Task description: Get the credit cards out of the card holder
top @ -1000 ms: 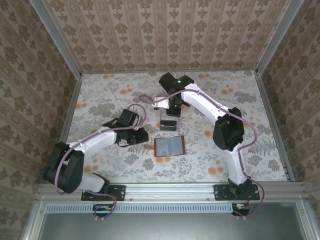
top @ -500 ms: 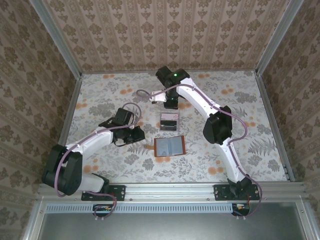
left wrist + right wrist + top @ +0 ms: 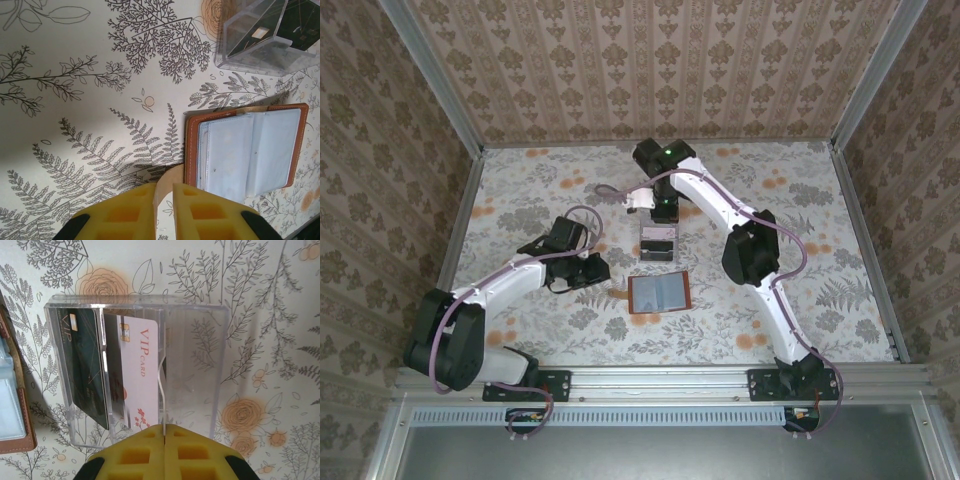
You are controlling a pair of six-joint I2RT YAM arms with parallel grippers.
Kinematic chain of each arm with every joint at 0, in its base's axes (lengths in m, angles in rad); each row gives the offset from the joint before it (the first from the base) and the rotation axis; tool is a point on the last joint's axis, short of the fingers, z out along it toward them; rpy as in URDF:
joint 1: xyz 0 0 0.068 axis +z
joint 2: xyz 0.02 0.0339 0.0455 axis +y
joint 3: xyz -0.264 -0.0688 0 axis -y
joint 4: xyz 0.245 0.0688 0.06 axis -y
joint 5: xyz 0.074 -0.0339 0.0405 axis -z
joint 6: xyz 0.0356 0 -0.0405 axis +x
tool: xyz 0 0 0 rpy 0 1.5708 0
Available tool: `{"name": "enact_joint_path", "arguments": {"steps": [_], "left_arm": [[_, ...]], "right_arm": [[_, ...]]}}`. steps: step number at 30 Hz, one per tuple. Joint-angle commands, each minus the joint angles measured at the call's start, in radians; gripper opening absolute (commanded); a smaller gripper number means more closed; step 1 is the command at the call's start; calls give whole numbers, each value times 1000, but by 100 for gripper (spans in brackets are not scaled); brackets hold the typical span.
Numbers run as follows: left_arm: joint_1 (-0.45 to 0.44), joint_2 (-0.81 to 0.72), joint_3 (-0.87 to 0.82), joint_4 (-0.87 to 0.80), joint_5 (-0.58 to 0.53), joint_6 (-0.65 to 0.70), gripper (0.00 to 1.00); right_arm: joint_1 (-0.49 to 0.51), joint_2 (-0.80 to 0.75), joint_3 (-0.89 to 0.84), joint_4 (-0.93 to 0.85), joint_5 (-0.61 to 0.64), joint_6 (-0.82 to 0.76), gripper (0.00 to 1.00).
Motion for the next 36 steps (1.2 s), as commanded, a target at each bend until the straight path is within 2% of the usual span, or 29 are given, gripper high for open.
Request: {"name": "enact_joint_path", "arguments": {"steps": [1,6,9,11,17,27,36], "left_arm": [[32,2,-10,-13,16,23,18],[34,4,-10,-13,19,23,17],[34,2,-11,-13,20,23,17],[34,0,-10,-12,20,22,18],[35,-4,-9,-11,28,20,18],[29,-2,-6,-2,38,15,18],[22,4,1,-1,43,10,18]], "right_arm": [[-4,25,29,-55,-14,-11,0],[-6,22,29,-25,4,-6,5],[-8,12,29,49,62,35,21],[-13,-2,27,89,95,54,27],[-21,-87,-67,226,156,88,29],[-20,-155,-240,357,150,116,29],[-16,-138,-289,367,105,104,30]]}}
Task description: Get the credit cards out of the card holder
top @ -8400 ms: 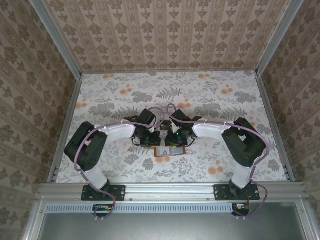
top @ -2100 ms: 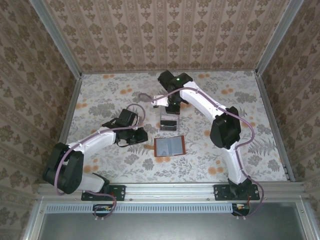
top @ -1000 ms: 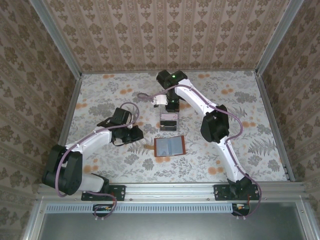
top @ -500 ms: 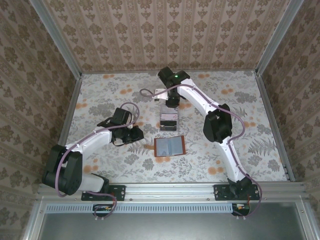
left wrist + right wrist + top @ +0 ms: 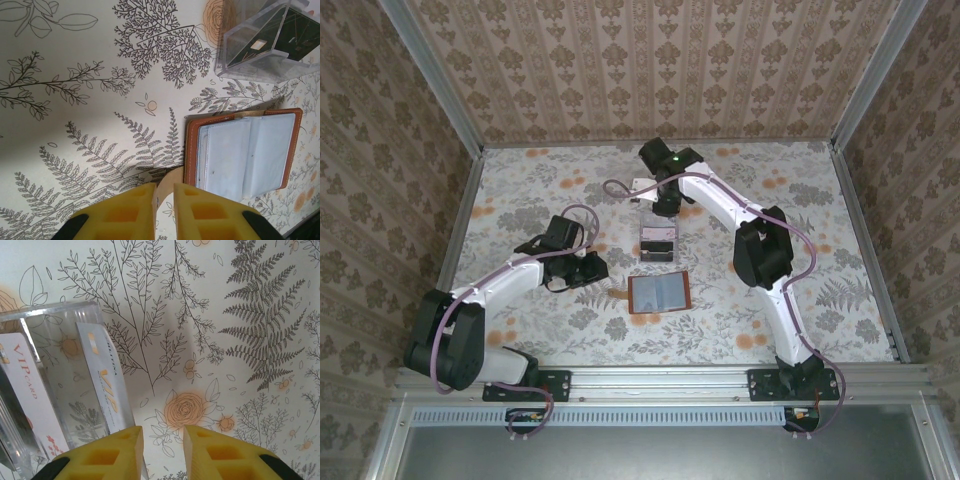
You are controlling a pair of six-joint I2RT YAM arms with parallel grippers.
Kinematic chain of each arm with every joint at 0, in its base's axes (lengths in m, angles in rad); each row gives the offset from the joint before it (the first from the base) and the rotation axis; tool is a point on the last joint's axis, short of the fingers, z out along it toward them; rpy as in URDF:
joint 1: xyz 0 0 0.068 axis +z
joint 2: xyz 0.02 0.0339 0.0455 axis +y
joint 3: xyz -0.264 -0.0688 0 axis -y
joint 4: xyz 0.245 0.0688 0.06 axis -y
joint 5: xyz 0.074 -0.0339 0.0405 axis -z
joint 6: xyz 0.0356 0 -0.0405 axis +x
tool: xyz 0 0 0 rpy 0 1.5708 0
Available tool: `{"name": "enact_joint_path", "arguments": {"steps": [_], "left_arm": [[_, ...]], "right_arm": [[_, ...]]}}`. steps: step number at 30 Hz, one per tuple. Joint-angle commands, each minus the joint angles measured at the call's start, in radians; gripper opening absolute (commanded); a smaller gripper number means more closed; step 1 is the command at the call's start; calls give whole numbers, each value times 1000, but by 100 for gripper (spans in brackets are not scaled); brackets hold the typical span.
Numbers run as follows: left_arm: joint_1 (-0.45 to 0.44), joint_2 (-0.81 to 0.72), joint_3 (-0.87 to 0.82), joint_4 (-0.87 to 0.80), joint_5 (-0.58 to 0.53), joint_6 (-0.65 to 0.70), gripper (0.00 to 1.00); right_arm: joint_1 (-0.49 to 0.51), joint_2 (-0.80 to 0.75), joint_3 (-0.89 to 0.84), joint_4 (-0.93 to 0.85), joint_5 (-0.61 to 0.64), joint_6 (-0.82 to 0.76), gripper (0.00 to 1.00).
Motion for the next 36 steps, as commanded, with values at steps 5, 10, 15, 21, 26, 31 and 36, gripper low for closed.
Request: {"name": "enact_joint_path", "arguments": {"steps": [5,10,15,21,26,31,36], "left_arm": [[-12,5,20,-17,20,17,18],[-11,7,36,-27,24,23,18],[-48,7,36,-28,21,20,18],[-64,11,48,-32,18,17,18],[-71,12,55,-35,9,15,18],[-72,17,56,-35,8,12,18],[-72,27,61,-38,8,13,18]], "right_arm": [[7,-14,-13,-18,-26,-4,30],[9,-15,-13,-52,-48,-16,30],[10,-12,-15,-86,-79,-21,29],[9,-25,-13,-73,-70,-11,30],[8,-52,-13,-3,-49,2,30],[7,-54,-14,58,-20,4,30],[4,-29,-16,74,-13,-3,31]]}}
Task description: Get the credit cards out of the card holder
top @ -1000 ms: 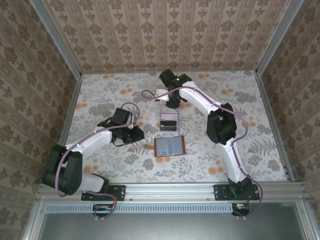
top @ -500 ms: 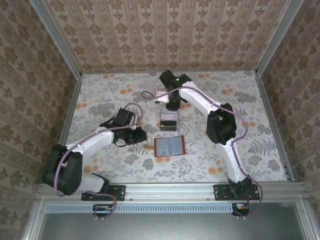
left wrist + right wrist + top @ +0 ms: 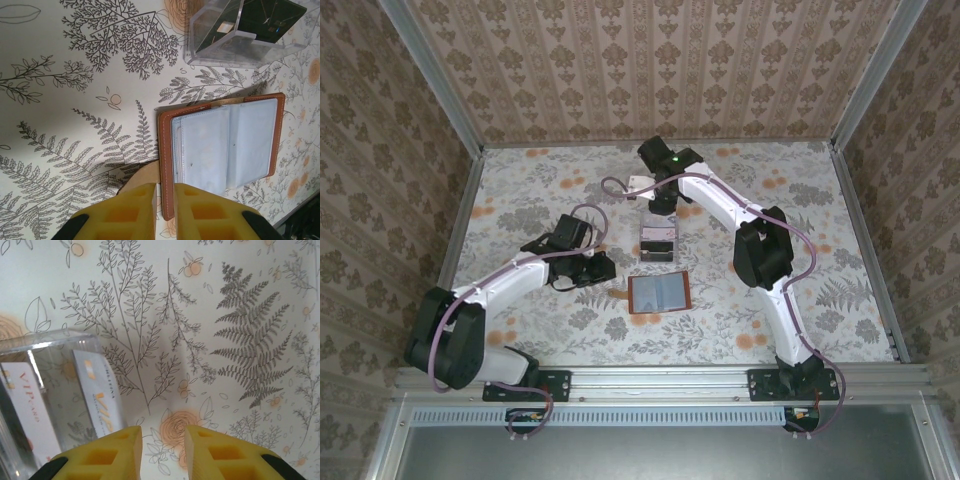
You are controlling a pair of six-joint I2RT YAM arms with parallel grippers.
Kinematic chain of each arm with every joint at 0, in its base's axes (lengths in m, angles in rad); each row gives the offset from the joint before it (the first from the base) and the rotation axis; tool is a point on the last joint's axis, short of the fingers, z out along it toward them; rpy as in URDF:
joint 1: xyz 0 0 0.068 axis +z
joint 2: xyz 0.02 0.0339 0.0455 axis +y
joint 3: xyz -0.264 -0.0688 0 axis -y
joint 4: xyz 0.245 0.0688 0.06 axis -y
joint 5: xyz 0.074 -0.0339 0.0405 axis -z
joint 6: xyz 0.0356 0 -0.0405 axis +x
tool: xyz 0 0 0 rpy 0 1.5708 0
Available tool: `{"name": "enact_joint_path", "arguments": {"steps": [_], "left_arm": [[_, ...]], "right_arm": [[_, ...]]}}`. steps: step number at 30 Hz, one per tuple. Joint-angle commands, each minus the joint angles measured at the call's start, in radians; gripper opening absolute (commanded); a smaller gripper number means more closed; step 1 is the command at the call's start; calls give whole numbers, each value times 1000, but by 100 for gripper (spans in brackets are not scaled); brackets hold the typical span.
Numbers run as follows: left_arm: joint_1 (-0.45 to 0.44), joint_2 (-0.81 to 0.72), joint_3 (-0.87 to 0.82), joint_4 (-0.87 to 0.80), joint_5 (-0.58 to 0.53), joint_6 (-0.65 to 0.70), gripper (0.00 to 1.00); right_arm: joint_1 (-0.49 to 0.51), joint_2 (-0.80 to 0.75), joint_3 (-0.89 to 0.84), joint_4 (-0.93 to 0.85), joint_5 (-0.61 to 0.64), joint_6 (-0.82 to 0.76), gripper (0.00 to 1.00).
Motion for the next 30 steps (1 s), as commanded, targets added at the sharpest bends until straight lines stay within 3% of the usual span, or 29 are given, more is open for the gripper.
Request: {"name": "enact_joint_path", "arguments": {"steps": [1,20,30], "left_arm": [[-5,16,30,-32,1,13,18],[-17,11,27,-36,4,12,18],[-28,12,26,-29,-1,6,18]], "right_arm": [[0,-18,-14,19,24,-3,31],[6,20,-16,-104,-69,-25,31],[5,-45,-52,52,-3,5,31]]}}
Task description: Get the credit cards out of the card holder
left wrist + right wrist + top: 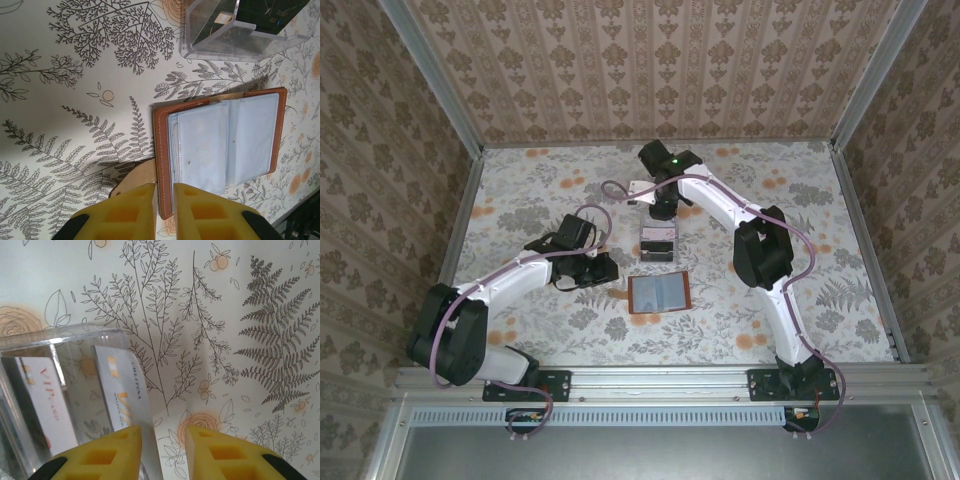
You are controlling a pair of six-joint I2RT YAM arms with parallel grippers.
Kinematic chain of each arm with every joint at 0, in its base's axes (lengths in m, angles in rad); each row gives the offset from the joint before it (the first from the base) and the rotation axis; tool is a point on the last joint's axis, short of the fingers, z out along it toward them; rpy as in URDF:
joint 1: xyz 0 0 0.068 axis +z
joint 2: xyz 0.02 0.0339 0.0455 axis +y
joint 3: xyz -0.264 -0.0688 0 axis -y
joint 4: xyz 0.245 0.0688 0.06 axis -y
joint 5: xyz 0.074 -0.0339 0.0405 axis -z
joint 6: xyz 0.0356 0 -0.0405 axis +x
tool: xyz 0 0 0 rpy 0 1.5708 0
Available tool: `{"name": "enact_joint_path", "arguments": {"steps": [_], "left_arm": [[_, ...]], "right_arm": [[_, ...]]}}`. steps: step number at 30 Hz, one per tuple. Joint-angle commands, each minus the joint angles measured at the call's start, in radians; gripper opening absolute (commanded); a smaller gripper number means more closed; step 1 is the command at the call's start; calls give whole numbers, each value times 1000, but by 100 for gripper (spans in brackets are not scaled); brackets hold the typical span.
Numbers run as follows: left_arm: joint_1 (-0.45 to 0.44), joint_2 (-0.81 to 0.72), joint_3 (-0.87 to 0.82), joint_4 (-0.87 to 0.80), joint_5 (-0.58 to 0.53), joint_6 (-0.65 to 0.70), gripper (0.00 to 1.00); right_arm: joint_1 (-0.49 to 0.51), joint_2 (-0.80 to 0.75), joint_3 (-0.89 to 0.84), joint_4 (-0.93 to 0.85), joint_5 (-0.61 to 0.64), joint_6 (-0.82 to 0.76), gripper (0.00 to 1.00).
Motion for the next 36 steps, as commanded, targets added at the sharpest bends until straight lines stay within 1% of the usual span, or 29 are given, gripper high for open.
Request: {"name": "enact_joint_path", "arguments": {"steps": [1,5,12,21,24,29,32,36], "left_arm": [[-8,-3,14,-20,-2,7,18],[-8,2,19,-23,1,7,18],[-9,12,14,-17,0,6,18],[-11,18,15,-13,6,6,18],[-15,16,15,-13,6,3,18],[-38,15,32,-16,6,1,18],[-59,28,44,-10,5,-1,18],[-87,61,51,3,13,-1,17]], "right_arm": [[4,-47,-18,72,38,6,31],[2,-34,-16,91,57,-4,32],[2,3,-18,68,44,-10,32],[9,10,-12,-43,-32,-44,32],[12,6,-5,-62,-33,-40,31],[12,-53,-19,-14,-39,24,31],[12,-115,-57,32,-47,93,31],[12,-222,-179,144,-51,267,32]]}}
